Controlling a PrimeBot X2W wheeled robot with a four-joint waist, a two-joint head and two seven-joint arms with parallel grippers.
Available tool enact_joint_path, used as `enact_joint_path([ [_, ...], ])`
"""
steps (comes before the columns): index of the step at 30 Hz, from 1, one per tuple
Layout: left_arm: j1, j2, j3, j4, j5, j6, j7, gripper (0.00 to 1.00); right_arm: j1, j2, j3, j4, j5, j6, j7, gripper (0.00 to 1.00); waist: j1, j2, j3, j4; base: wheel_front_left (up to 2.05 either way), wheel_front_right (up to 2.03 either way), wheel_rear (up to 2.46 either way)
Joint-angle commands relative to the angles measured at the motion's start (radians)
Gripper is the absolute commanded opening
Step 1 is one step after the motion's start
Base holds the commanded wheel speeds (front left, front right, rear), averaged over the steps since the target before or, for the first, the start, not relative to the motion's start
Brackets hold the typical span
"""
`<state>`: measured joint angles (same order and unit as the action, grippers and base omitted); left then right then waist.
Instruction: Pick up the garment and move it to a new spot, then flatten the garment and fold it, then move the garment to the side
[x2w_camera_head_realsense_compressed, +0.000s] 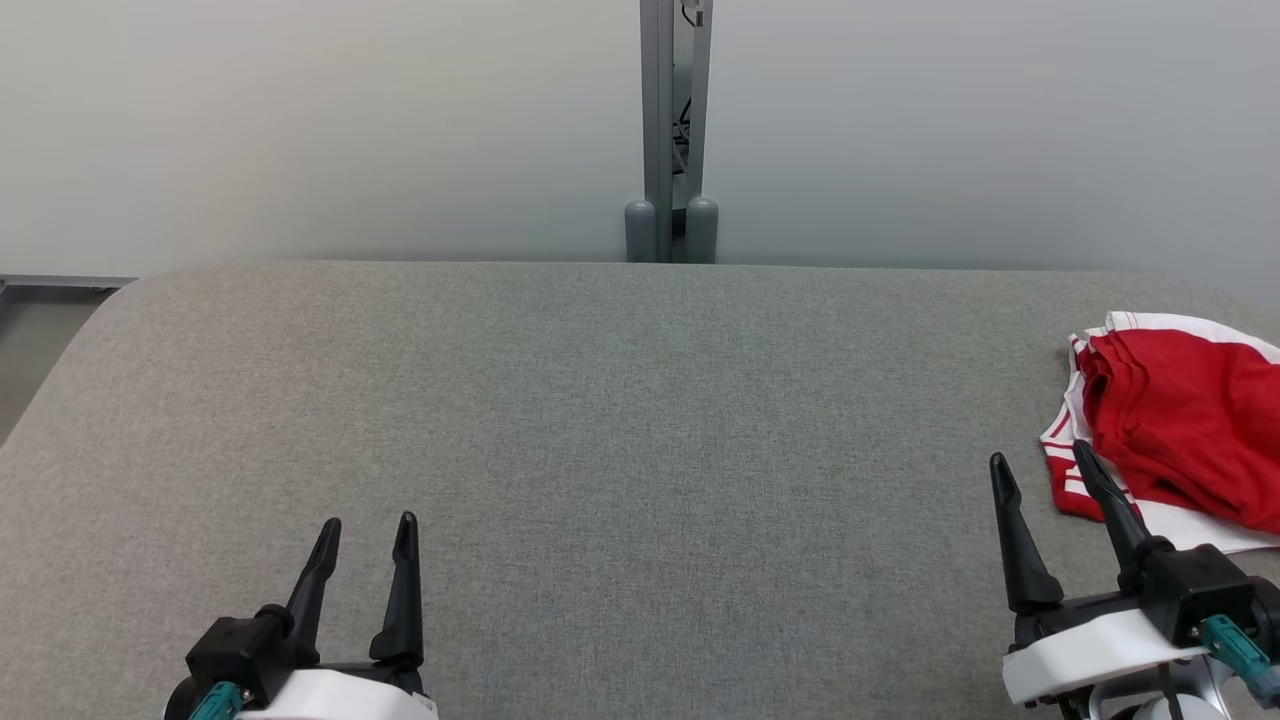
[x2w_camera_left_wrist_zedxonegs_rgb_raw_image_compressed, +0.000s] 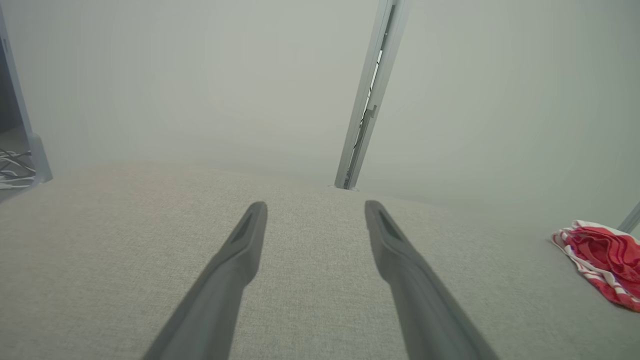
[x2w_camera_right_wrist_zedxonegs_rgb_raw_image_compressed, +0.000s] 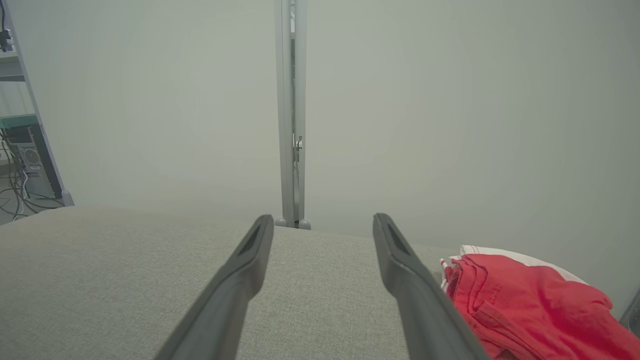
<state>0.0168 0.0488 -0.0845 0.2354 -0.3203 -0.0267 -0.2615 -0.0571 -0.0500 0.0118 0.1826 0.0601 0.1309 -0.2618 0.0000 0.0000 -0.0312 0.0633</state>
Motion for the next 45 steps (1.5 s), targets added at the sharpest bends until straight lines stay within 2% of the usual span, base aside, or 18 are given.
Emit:
enact_joint_path([
  [1, -0.001, 0.004, 0.002, -0.005, -0.007, -0.007, -0.002, 1.0, -0.01, -0.003, 0.0, 0.005, 0.004, 0.0, -0.005, 1.0, 0.0, 0.0, 0.001, 0.0, 0.0, 0.0, 0.0],
  [21, 0.005, 0.004, 0.008, 0.007, -0.045, -0.014, -0.002, 1.0, -0.013, -0.003, 0.016, 0.026, 0.026, 0.0, -0.005, 1.0, 0.0, 0.0, -0.003, 0.01, 0.0, 0.0, 0.0],
  [45, 0.004, 0.004, 0.014, 0.019, -0.085, 0.002, -0.002, 1.0, -0.012, -0.003, 0.035, 0.044, 0.044, 0.0, -0.005, 1.0, 0.0, 0.0, -0.001, 0.02, 0.0, 0.0, 0.0],
])
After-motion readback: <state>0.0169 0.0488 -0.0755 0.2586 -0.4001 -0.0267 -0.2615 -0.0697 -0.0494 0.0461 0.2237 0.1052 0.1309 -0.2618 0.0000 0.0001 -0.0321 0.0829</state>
